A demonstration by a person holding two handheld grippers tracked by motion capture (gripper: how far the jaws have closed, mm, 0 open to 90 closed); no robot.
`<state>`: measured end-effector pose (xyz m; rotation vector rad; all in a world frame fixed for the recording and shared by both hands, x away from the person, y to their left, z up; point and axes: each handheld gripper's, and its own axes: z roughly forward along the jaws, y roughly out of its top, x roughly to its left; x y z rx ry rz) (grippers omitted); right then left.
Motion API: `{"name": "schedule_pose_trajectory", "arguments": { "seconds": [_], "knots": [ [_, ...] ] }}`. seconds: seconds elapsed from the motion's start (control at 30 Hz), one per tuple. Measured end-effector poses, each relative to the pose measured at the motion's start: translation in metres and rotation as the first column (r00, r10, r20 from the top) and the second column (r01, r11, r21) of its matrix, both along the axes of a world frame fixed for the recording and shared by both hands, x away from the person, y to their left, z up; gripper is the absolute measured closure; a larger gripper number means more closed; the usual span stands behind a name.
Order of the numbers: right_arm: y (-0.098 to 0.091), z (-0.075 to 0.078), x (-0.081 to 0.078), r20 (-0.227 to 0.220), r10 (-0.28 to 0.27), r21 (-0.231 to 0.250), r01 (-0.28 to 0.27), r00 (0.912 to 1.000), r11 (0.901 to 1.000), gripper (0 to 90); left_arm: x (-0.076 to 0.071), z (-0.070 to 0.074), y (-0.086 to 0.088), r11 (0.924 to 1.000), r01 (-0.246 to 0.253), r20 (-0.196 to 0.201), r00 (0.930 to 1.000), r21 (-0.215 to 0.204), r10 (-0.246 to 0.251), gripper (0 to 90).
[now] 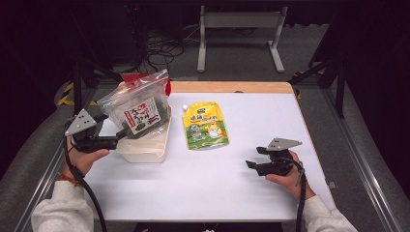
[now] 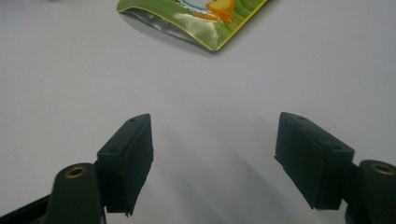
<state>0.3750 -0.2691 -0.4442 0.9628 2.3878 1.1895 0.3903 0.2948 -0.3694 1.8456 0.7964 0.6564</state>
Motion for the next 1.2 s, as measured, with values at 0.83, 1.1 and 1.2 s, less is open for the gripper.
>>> {"name": "schedule_pose_trajectory", "arguments": {
  "seconds": [0.83,1.1,1.2],
  "knots": [
    [0.034,-0.001,0.048,-0.018,0.019,-0.009,-0.019,0.9997,0.9998,29.0,-0.084,-0.070,-0.036,0.9858,0.140,-0.189,0.9747,0.093,-0.120,12.5],
    [0.039,-0.002,0.062,-0.025,-0.002,0.005,0.002,0.9997,1.0000,27.5,-0.081,-0.083,-0.053,0.9752,0.192,-0.241,0.9571,0.110,-0.162,12.1],
    [0.040,-0.002,0.068,-0.039,-0.008,0.020,0.009,0.9992,0.9998,27.3,-0.080,-0.084,-0.056,0.9731,0.203,-0.245,0.9543,0.109,-0.171,12.1]
  ]
}}
